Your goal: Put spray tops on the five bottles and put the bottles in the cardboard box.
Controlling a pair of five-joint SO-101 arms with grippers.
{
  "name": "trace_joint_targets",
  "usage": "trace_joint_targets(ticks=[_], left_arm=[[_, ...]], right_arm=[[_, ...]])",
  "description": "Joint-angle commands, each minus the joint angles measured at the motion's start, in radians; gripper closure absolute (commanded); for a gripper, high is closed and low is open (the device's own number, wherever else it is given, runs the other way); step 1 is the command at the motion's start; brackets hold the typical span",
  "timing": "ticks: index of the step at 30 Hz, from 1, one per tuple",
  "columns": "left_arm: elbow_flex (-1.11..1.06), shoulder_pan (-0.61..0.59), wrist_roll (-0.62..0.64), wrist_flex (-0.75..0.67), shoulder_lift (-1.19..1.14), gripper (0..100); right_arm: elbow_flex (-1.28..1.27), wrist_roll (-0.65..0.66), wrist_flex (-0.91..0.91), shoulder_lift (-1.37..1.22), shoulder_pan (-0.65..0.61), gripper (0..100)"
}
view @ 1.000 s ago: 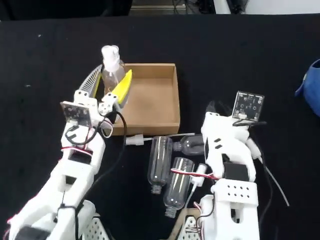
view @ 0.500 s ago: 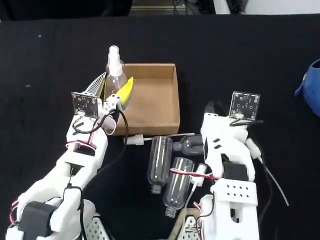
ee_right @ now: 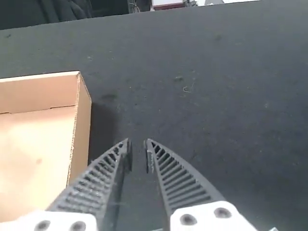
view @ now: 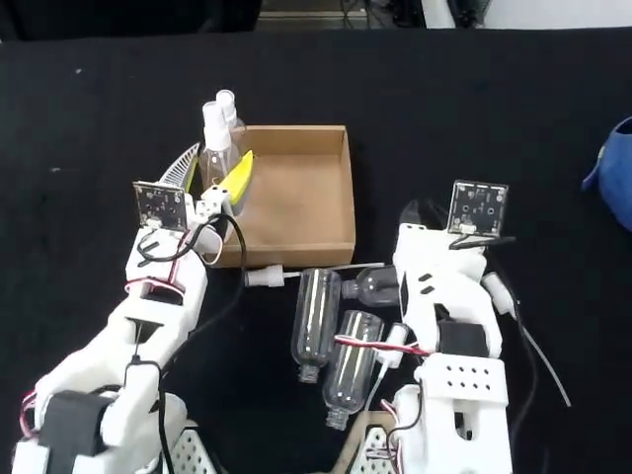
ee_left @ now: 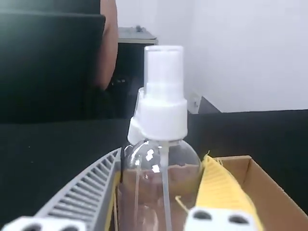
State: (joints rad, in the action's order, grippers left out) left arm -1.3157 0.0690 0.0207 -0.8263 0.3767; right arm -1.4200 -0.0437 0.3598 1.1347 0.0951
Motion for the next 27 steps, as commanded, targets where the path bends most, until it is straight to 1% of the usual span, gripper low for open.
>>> trace_joint_targets(ticks=[1,3,7,9,15,18,25,27], left_arm=[[0.059,-0.007,0.000,-0.161,-0.084,97],[0.059,-0.007,0.000,-0.267,-0.167,97],[0.090,-0.015,0.000,-0.537,-0.361,97],[0.108,-0.015,0.000,-0.647,-0.450,97],[0.180,-0.015,0.000,-0.832,-0.669,97],[0.188,-0.015,0.000,-0.852,-0.717,97],[0.189,-0.015,0.000,-0.847,-0.732,97],[0.189,-0.015,0.000,-0.812,-0.732,97]], right_arm=[[-0.004,0.006,-0.032,-0.012,-0.017,96.2],[-0.010,0.006,-0.037,-0.007,-0.017,96.2],[-0.010,0.006,-0.038,-0.008,-0.017,96.2],[-0.010,0.006,-0.038,-0.007,-0.017,96.2],[-0.010,0.008,-0.038,-0.007,-0.017,96.2],[-0.010,0.008,-0.038,-0.007,-0.015,96.2],[-0.007,0.008,-0.038,-0.007,-0.015,96.2],[-0.007,0.008,-0.038,-0.005,-0.015,96.2]])
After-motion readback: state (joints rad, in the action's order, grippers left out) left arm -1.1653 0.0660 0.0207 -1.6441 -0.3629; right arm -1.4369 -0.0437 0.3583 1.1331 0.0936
